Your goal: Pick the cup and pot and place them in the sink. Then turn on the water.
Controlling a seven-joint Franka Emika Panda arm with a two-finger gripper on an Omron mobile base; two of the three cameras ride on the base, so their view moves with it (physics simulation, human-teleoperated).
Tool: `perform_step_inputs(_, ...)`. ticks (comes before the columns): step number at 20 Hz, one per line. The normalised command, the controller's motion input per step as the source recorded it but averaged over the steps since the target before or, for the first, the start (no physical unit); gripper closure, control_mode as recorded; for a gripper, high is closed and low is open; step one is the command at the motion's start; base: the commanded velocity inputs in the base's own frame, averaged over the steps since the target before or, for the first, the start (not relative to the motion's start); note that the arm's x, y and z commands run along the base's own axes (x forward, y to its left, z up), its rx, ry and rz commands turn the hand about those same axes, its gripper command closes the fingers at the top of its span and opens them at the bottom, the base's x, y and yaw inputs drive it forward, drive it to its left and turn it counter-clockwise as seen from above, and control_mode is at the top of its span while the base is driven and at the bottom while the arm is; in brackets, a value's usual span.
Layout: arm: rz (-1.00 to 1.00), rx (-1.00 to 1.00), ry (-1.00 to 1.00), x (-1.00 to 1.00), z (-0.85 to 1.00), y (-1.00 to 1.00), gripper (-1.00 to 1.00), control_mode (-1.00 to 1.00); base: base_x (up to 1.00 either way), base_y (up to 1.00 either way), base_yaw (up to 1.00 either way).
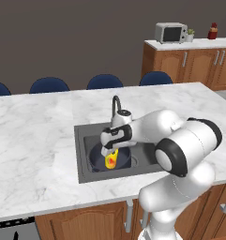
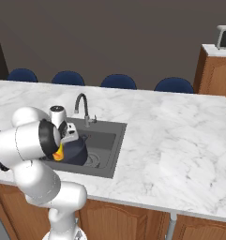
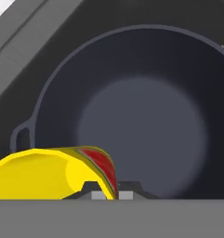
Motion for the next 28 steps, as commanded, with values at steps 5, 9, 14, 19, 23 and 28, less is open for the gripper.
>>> perform_step_inputs(5,0.0,0.0,-0.02,0.0,-0.08,0.0,1.0,-1.0,0.0,0.0,0.0)
perform_step_inputs(9,0.0,0.0,-0.02,0.03,-0.12,0.0,1.0,-1.0,0.0,0.0,0.0)
perform_step_inputs(14,0.0,0.0,-0.02,0.04,-0.18,0.0,1.0,-1.0,0.0,0.0,0.0)
perform_step_inputs(19,0.0,0.0,-0.02,0.08,-0.17,0.0,1.0,-1.0,0.0,0.0,0.0)
perform_step_inputs(23,0.0,0.0,-0.01,0.11,-0.15,0.0,1.0,-1.0,0.0,0.0,0.0)
perform_step_inputs(28,0.0,0.0,-0.01,0.08,-0.18,0.0,1.0,-1.0,0.0,0.0,0.0)
